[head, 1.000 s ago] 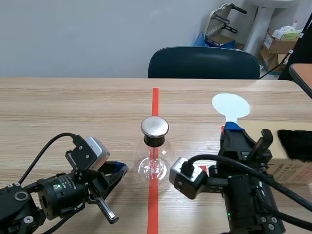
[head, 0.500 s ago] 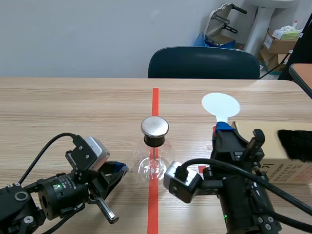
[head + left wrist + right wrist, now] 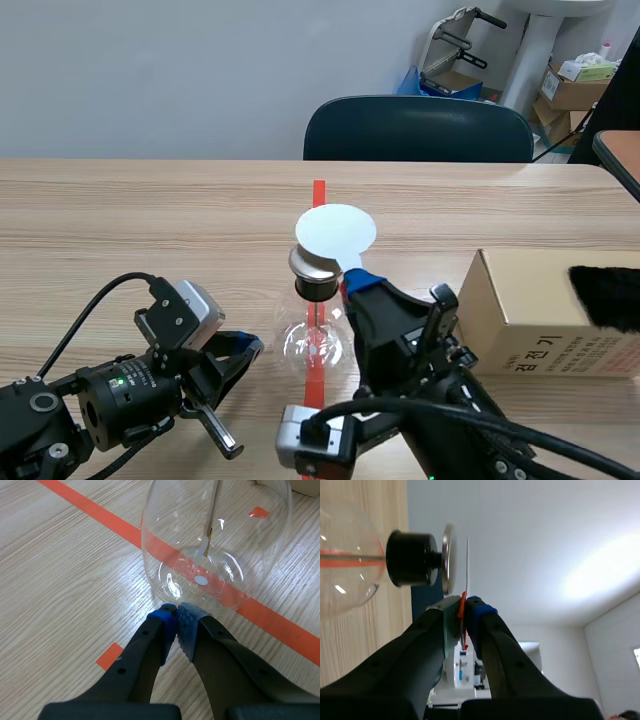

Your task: Do the electroscope experiment

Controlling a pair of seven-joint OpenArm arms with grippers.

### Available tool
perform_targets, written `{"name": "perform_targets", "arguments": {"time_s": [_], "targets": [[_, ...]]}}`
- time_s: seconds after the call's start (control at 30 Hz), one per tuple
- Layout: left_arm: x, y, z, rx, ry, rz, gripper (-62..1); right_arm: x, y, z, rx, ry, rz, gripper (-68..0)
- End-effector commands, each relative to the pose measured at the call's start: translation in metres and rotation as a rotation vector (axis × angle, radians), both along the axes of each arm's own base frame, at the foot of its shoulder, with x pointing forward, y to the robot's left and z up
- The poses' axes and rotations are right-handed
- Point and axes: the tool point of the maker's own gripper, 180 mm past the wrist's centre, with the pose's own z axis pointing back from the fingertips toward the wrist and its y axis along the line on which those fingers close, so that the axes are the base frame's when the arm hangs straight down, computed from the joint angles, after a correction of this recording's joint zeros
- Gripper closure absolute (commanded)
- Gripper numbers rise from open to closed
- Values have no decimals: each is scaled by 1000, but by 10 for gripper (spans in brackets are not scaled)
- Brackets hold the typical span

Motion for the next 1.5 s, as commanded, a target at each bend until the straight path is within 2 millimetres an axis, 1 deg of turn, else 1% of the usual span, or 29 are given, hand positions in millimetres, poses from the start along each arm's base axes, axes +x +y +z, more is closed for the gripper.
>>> {"name": "perform_targets", "arguments": {"time_s": [0.0,0.13,0.3,0.77,0.9,1.1,1.47], "targets": [[4,-6,10,-36,-24,1,-40,4,0,8,2,-34,12,-11],[4,-6,10,-36,-24,1,-40,-2,8,7,-3,-34,64,-11],[4,-6,10,-36,-24,1,-40,-5,12,7,-6,-34,95,-11],[4,-6,10,-36,-24,1,-40,-6,13,7,-7,-34,97,-11],[4,-6,10,-36,-24,1,-40,-3,10,7,-5,-34,77,-11],[4,-6,10,-36,-24,1,-40,8,-6,8,7,-33,-31,-11],[4,-5,10,-35,-24,1,-40,28,-53,10,36,-31,-315,-11]]}}
